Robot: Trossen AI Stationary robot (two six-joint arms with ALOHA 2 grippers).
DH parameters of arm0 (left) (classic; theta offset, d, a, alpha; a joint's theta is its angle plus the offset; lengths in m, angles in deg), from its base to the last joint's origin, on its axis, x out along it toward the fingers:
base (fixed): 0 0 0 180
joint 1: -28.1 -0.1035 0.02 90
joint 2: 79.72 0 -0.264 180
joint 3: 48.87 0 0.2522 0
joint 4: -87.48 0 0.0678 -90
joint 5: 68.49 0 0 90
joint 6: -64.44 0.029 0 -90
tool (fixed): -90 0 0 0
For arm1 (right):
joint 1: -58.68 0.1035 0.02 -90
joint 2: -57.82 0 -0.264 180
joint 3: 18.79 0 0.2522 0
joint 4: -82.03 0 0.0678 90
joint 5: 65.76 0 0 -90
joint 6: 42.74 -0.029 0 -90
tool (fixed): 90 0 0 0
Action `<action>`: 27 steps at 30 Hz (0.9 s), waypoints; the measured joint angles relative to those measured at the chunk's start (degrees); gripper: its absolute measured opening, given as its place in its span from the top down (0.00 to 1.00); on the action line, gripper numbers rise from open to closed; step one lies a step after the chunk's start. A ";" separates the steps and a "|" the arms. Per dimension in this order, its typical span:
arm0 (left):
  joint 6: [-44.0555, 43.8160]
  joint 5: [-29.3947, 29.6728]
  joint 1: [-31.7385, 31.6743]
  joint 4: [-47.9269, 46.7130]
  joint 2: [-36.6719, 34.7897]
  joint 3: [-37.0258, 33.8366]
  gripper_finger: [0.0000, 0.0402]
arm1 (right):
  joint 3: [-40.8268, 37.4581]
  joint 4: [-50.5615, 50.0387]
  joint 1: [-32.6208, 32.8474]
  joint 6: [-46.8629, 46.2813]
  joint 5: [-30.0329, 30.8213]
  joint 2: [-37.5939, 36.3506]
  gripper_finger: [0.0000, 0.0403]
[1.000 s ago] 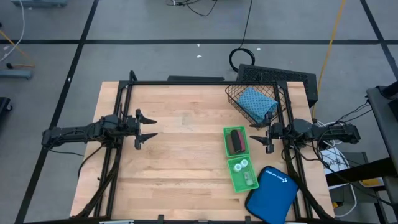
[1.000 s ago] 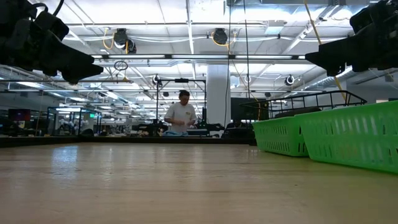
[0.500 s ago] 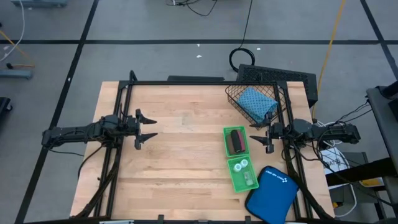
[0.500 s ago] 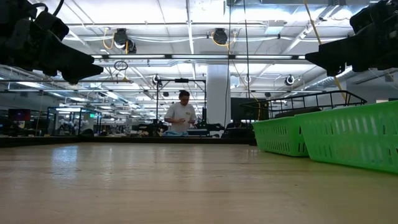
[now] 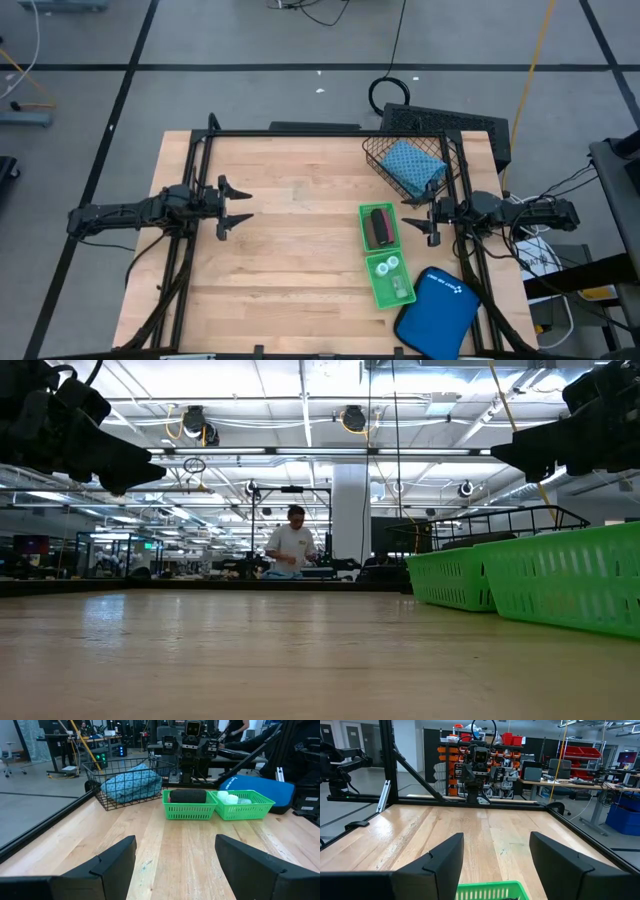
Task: Pick & Place Medicine items
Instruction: Return to Home Position
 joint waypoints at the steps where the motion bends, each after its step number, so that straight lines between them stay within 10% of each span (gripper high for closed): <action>1: 0.00 0.00 0.02 -0.01 0.00 0.00 0.30 | 0.01 0.00 0.00 -0.01 0.00 0.01 0.46; 27: -0.01 0.00 0.02 -0.01 -0.01 0.00 0.30 | 0.01 0.00 -0.01 0.01 0.00 0.01 0.46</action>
